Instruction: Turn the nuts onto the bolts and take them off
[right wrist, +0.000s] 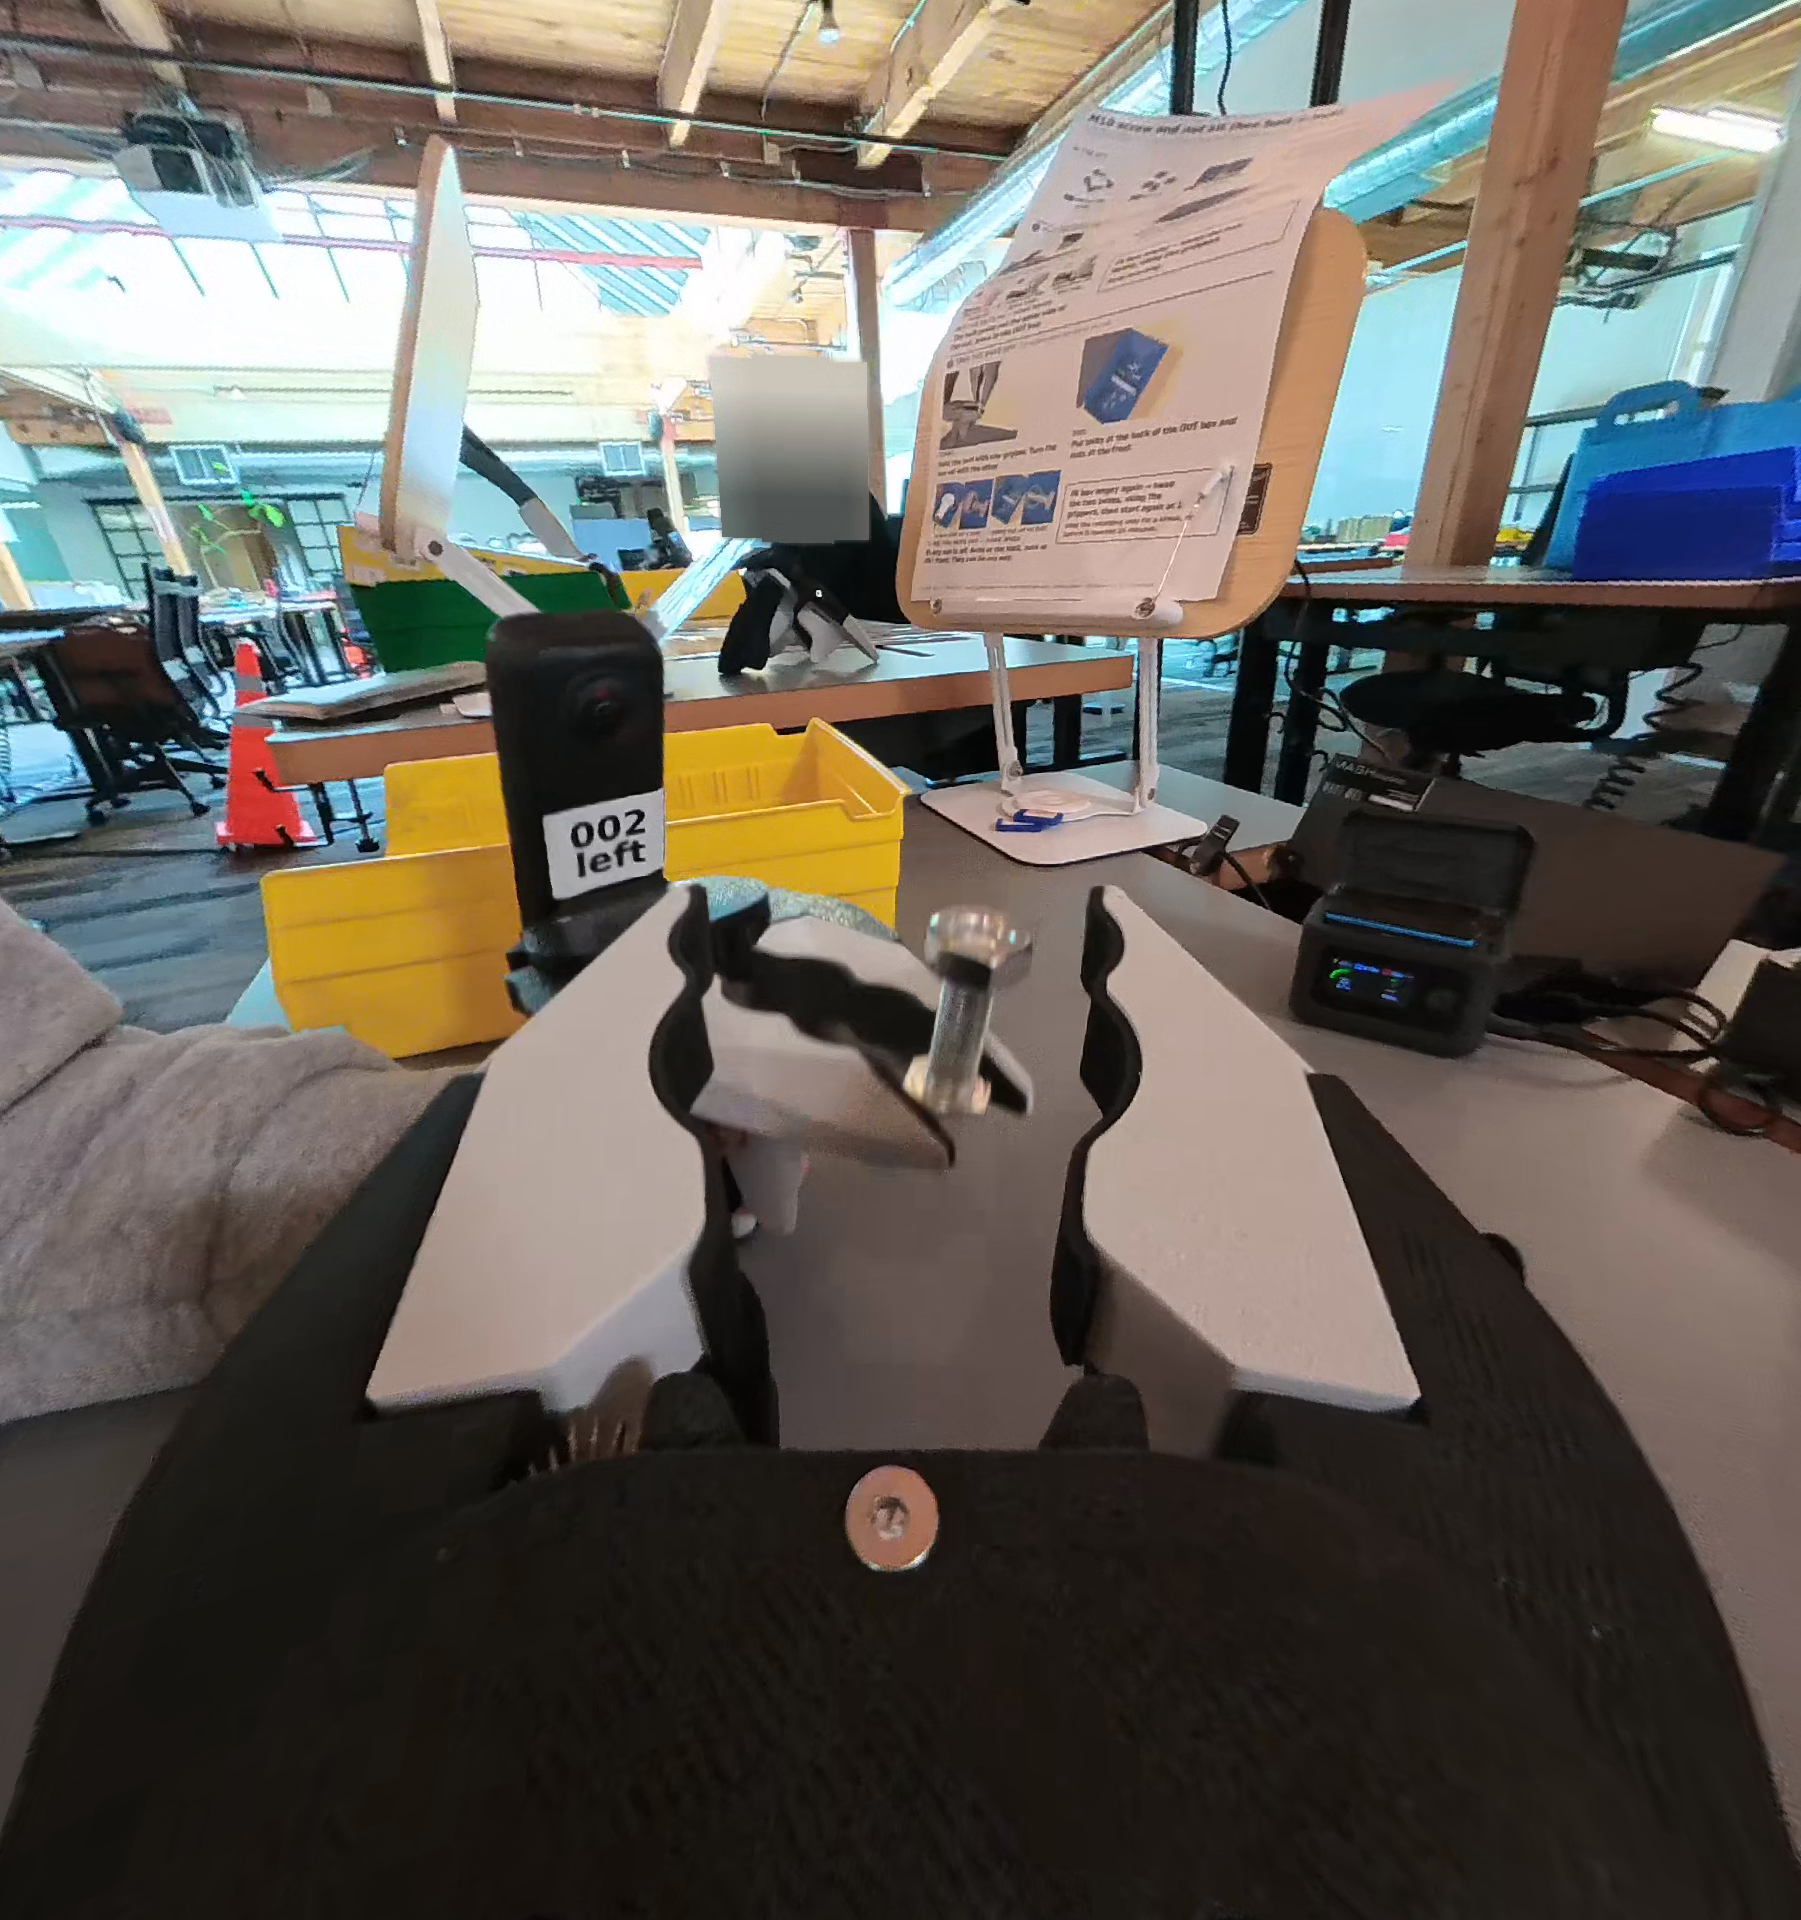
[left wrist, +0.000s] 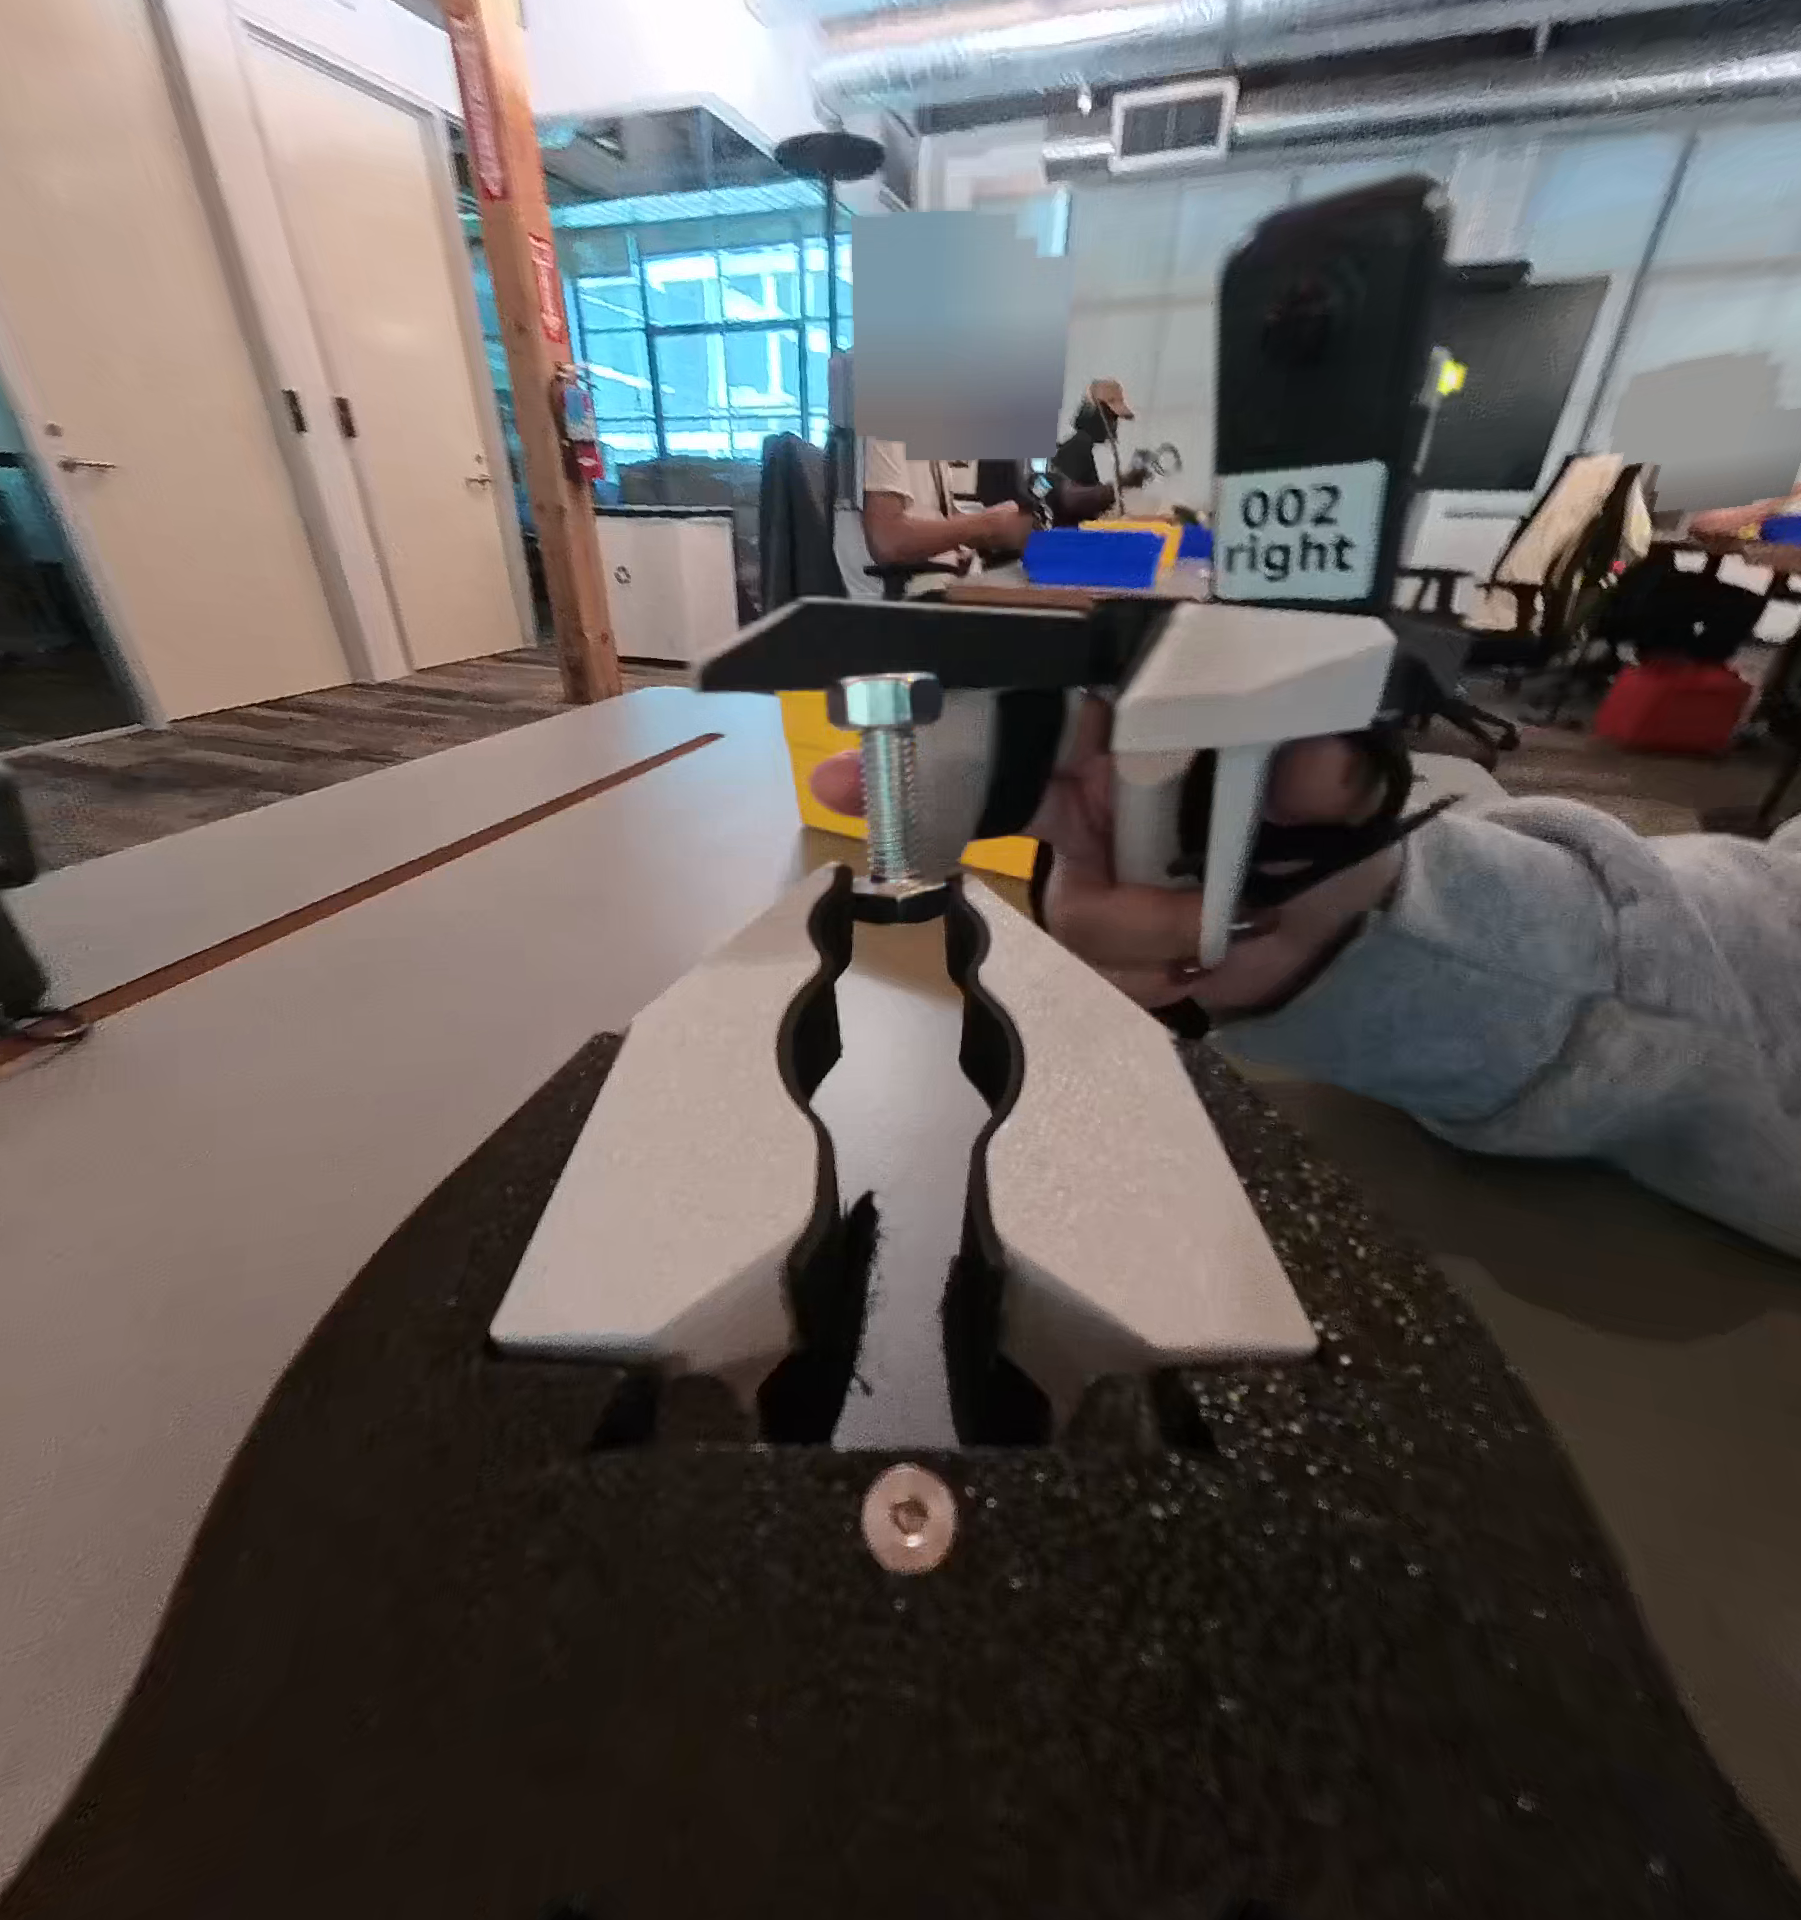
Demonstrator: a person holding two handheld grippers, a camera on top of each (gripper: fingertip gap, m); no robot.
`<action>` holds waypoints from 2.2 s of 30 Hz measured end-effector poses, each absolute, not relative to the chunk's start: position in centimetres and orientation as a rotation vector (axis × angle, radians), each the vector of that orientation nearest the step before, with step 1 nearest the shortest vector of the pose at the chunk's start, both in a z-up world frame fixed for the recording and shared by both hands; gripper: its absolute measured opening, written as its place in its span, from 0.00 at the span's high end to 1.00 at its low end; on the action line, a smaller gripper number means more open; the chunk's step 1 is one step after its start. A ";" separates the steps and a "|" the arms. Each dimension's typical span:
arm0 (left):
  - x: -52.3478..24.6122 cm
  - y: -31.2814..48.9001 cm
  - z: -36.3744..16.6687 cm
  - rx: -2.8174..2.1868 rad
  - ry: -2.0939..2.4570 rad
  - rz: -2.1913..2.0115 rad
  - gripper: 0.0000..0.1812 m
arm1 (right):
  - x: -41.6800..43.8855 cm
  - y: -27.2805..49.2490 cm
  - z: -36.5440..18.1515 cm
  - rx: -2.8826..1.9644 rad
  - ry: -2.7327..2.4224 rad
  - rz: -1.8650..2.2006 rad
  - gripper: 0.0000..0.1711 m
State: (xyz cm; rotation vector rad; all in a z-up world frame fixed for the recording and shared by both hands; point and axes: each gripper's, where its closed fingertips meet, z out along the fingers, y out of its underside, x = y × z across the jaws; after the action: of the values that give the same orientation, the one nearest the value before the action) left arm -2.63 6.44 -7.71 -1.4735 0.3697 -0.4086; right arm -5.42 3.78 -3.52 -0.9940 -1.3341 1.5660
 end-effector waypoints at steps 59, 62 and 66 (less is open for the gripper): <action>-2.9 6.2 -8.6 -1.544 0.387 -0.454 0.92 | -5.5 3.3 -5.6 -1.007 -1.288 1.645 0.68; -5.4 6.4 -8.2 -1.535 0.261 -0.409 0.92 | -5.3 3.9 -5.5 -1.021 -1.264 1.659 0.70; -5.9 6.3 -8.2 -1.538 0.258 -0.383 0.92 | -5.4 4.6 -5.6 -1.061 -1.223 1.673 0.69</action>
State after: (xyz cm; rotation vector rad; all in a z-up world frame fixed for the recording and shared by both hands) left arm -5.90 6.29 -8.24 -1.5383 0.2583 -0.3830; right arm -5.43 4.60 -5.61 -1.0606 -1.2231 1.6734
